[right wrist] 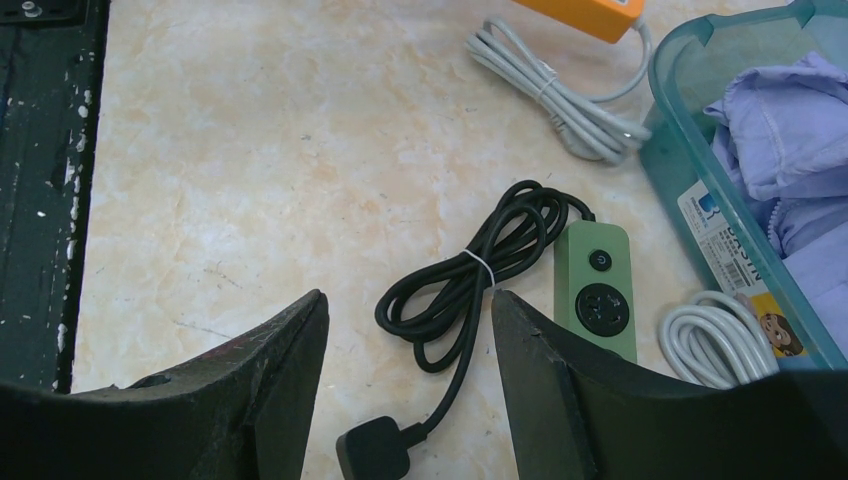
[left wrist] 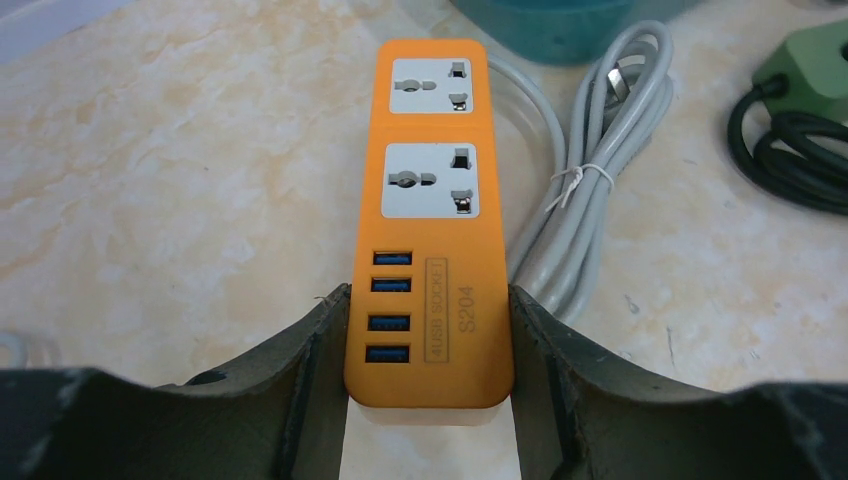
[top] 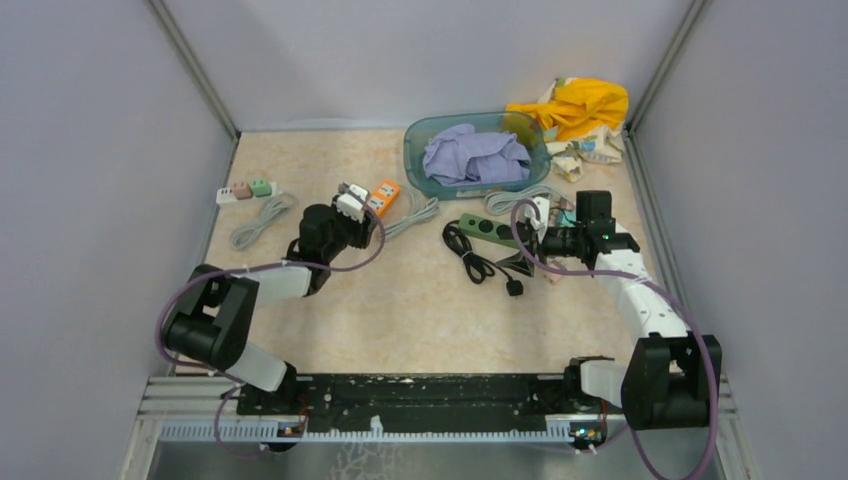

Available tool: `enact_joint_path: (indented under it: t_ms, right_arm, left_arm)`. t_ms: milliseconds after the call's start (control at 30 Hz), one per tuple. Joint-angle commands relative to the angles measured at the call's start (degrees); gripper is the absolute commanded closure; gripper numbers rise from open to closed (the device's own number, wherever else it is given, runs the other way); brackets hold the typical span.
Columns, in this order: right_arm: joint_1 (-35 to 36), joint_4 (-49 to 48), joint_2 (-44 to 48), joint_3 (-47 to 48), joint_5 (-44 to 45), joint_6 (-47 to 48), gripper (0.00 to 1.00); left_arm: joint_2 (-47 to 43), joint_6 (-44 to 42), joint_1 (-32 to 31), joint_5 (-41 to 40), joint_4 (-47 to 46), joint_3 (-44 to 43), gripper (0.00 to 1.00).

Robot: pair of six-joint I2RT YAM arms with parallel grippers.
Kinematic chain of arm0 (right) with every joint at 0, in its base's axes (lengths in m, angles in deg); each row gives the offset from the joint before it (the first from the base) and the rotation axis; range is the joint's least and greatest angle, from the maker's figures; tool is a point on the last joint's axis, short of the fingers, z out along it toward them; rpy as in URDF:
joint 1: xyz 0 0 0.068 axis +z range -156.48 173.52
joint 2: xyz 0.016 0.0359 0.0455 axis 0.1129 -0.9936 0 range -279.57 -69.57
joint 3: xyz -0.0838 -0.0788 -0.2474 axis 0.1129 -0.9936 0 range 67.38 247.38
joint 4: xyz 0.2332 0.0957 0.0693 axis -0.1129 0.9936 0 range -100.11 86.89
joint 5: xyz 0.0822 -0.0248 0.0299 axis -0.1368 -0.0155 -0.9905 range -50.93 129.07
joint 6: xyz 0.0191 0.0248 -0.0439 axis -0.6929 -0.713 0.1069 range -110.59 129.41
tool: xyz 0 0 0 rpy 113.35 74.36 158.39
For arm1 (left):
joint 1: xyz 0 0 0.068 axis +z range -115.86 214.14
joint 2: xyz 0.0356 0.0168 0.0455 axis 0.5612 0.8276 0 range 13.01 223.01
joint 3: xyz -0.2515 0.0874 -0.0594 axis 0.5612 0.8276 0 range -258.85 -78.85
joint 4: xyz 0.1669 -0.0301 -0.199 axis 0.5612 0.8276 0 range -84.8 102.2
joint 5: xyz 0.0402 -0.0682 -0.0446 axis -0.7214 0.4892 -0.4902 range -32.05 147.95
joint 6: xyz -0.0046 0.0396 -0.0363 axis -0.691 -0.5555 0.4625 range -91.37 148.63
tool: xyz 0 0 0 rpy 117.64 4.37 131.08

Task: Pull the plug off the socket

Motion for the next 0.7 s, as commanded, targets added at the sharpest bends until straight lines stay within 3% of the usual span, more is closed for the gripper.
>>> enact_joint_path:
  t_ms: [0, 100, 400, 667]
  right_arm:
    - [0.6, -1.4, 1.2, 1.9, -2.8, 1.5, 0.39]
    - [0.6, -1.3, 1.3, 1.9, -2.8, 1.4, 0.39]
    - [0.6, -1.1, 1.7, 2.1, -2.8, 1.6, 0.39]
    - [0.5, -1.1, 1.7, 2.0, -2.8, 1.5, 0.38]
  left_arm:
    - [2.5, 4.9, 1.7, -0.9, 3.3, -6.6, 0.95]
    - [4.2, 7.8, 2.0, -4.4, 8.5, -10.2, 0.82]
    - [10.8, 17.8, 3.6, -5.1, 20.2, -18.3, 0.74]
    - [12.1, 22.0, 5.6, -2.6, 21.6, -19.0, 0.40]
